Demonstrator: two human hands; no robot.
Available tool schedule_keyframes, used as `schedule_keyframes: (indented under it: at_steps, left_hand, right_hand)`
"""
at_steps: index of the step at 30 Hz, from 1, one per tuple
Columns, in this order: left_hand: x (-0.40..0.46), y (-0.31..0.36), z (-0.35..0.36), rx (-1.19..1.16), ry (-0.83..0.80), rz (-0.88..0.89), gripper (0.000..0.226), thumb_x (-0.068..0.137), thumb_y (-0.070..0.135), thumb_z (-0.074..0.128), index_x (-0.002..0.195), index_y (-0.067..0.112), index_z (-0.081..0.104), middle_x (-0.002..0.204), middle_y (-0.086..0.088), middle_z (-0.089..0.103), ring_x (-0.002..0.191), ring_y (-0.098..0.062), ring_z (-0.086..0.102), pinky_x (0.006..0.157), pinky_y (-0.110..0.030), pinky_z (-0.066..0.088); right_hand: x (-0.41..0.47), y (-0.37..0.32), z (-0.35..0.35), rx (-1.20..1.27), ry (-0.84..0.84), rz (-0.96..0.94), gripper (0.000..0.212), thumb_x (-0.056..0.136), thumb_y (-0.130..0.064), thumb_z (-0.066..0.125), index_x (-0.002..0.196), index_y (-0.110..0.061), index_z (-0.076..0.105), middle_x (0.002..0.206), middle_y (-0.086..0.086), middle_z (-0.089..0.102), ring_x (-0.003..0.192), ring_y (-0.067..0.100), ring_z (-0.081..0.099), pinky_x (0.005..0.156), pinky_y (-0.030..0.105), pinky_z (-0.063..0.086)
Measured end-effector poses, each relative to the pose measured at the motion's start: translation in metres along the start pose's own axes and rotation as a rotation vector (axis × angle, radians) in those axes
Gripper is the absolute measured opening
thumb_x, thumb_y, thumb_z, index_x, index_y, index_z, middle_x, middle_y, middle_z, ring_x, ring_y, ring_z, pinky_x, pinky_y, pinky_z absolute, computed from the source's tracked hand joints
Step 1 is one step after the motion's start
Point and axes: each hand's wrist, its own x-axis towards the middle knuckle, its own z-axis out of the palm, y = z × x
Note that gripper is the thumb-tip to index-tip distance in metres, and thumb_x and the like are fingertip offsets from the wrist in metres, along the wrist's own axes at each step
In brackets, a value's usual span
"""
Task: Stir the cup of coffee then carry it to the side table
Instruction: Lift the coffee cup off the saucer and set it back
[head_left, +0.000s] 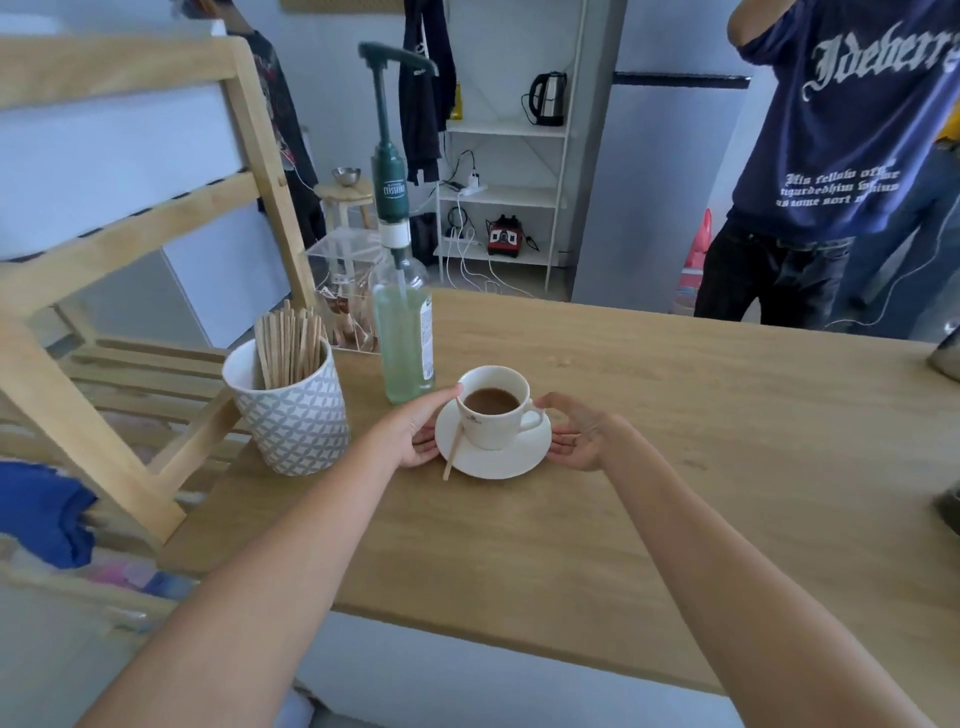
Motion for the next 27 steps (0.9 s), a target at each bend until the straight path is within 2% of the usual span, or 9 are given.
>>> schedule_keyframes:
  at_steps: [6, 13, 16, 18, 19, 22, 23, 24, 27]
  left_hand:
    - [0.011, 0.01, -0.002, 0.029, 0.018, -0.003, 0.046, 0.065, 0.042, 0.083, 0.083, 0.011, 0.053, 0.09, -0.007, 0.061, 0.095, -0.02, 0.059, 0.093, -0.032, 0.05]
    - [0.018, 0.016, -0.006, 0.097, -0.009, -0.005, 0.047, 0.064, 0.044, 0.083, 0.084, 0.012, 0.055, 0.092, -0.008, 0.062, 0.088, -0.019, 0.06, 0.089, -0.033, 0.051]
    - [0.018, 0.015, -0.005, 0.199, -0.02, 0.023, 0.061, 0.065, 0.057, 0.076, 0.102, 0.012, 0.058, 0.099, -0.004, 0.063, 0.093, -0.019, 0.06, 0.086, -0.032, 0.049]
    - [0.016, 0.012, -0.003, 0.327, 0.06, 0.098, 0.07, 0.068, 0.069, 0.065, 0.113, 0.017, 0.053, 0.111, -0.001, 0.059, 0.101, -0.021, 0.058, 0.086, -0.032, 0.049]
    - [0.016, 0.011, -0.003, 0.368, 0.131, 0.178, 0.066, 0.07, 0.072, 0.059, 0.11, 0.02, 0.052, 0.112, -0.001, 0.057, 0.099, -0.021, 0.058, 0.084, -0.034, 0.05]
    - [0.019, 0.006, -0.001, 0.312, 0.248, 0.437, 0.053, 0.085, 0.067, 0.039, 0.077, 0.019, 0.058, 0.089, -0.003, 0.059, 0.08, -0.022, 0.057, 0.085, -0.042, 0.052]
    - [0.02, 0.006, 0.001, 0.255, 0.218, 0.45, 0.057, 0.089, 0.064, 0.033, 0.081, 0.017, 0.064, 0.086, -0.003, 0.061, 0.083, -0.022, 0.058, 0.09, -0.043, 0.05]
    - [0.02, 0.006, 0.004, 0.18, 0.166, 0.422, 0.063, 0.092, 0.061, 0.028, 0.096, 0.013, 0.068, 0.093, -0.004, 0.064, 0.091, -0.022, 0.059, 0.093, -0.041, 0.048]
    - [0.02, 0.008, 0.013, -0.032, -0.022, 0.296, 0.074, 0.095, 0.06, 0.019, 0.135, 0.006, 0.049, 0.134, -0.008, 0.055, 0.122, -0.018, 0.05, 0.097, -0.03, 0.038]
  right_hand:
    - [0.022, -0.005, 0.004, 0.021, -0.027, 0.019, 0.049, 0.072, -0.018, 0.073, 0.11, 0.005, 0.053, 0.089, 0.015, 0.059, 0.08, 0.023, 0.062, 0.084, 0.029, 0.051]
    - [0.026, -0.006, 0.007, -0.034, 0.012, -0.022, 0.048, 0.071, -0.02, 0.073, 0.109, 0.003, 0.054, 0.092, 0.014, 0.058, 0.079, 0.022, 0.061, 0.08, 0.029, 0.051]
    - [0.024, -0.001, 0.008, -0.127, 0.03, -0.069, 0.037, 0.073, -0.026, 0.071, 0.101, -0.005, 0.058, 0.088, 0.01, 0.061, 0.077, 0.021, 0.061, 0.076, 0.032, 0.05]
    - [0.022, 0.002, 0.011, -0.211, 0.078, -0.15, 0.027, 0.078, -0.035, 0.068, 0.089, -0.012, 0.06, 0.073, 0.003, 0.059, 0.063, 0.018, 0.057, 0.07, 0.031, 0.051]
    - [0.022, 0.003, 0.012, -0.283, 0.131, -0.216, 0.029, 0.081, -0.04, 0.065, 0.088, -0.013, 0.059, 0.07, 0.001, 0.056, 0.059, 0.016, 0.053, 0.068, 0.03, 0.05]
    - [0.023, 0.009, 0.014, -0.409, 0.212, -0.407, 0.04, 0.089, -0.052, 0.047, 0.103, -0.015, 0.053, 0.076, -0.001, 0.05, 0.06, 0.014, 0.047, 0.057, 0.027, 0.044]
    - [0.023, 0.011, 0.014, -0.393, 0.19, -0.443, 0.041, 0.091, -0.052, 0.043, 0.106, -0.016, 0.052, 0.076, 0.001, 0.05, 0.058, 0.015, 0.047, 0.054, 0.027, 0.042]
    - [0.023, 0.014, 0.015, -0.374, 0.159, -0.467, 0.041, 0.093, -0.052, 0.039, 0.107, -0.016, 0.051, 0.075, 0.002, 0.051, 0.055, 0.015, 0.046, 0.05, 0.026, 0.04]
    - [0.023, 0.022, 0.018, -0.336, 0.082, -0.497, 0.038, 0.095, -0.052, 0.032, 0.102, -0.02, 0.051, 0.068, 0.004, 0.05, 0.048, 0.013, 0.045, 0.043, 0.022, 0.037]
